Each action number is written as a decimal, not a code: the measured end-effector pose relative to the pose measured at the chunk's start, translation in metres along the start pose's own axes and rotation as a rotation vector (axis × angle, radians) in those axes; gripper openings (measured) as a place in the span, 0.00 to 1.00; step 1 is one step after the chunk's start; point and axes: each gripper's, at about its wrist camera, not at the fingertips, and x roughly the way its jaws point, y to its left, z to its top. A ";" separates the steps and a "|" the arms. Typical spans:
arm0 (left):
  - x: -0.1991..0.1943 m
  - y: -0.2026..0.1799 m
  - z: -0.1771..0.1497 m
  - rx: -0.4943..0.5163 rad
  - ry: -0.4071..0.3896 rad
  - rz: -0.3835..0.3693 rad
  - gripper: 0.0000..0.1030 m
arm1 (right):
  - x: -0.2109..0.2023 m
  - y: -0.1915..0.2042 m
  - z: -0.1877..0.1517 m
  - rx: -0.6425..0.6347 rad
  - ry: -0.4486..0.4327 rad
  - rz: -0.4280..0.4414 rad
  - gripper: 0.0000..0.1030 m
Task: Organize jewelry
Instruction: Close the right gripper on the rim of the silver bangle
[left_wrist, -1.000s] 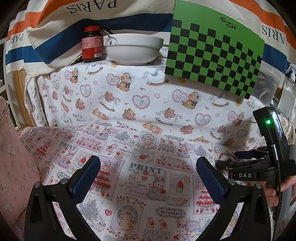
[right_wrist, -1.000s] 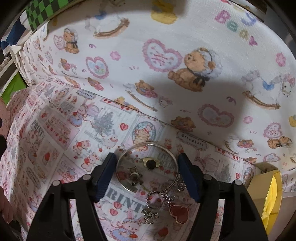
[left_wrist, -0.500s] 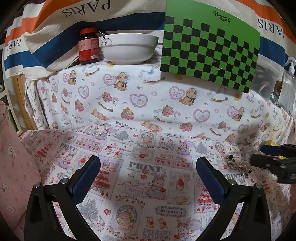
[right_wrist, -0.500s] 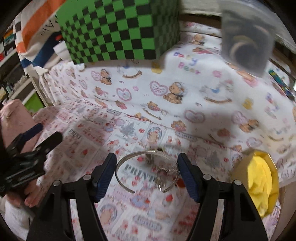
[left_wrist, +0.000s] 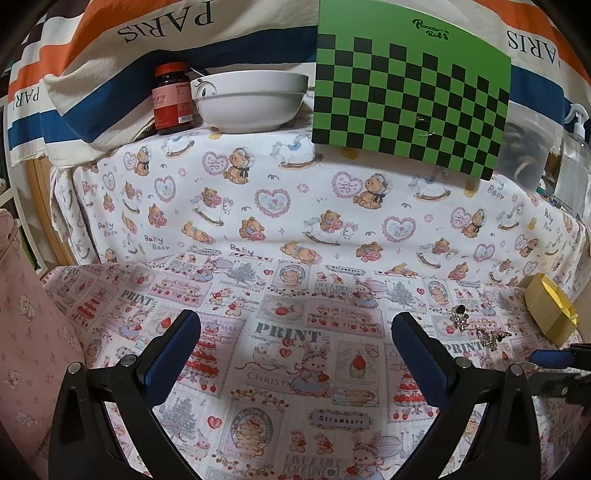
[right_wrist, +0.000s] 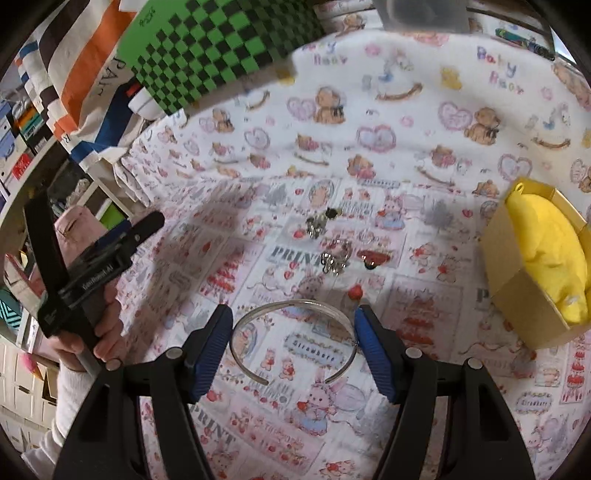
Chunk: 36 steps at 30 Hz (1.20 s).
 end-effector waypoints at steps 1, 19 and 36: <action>0.000 0.000 0.000 0.001 0.001 0.002 0.99 | 0.002 0.004 0.000 -0.020 0.003 0.002 0.65; 0.006 0.012 0.002 -0.068 0.028 -0.006 0.99 | 0.048 0.036 0.012 -0.164 0.081 -0.034 0.72; -0.003 -0.025 -0.007 0.093 0.001 -0.004 0.99 | 0.022 0.011 -0.013 -0.115 0.041 -0.320 0.10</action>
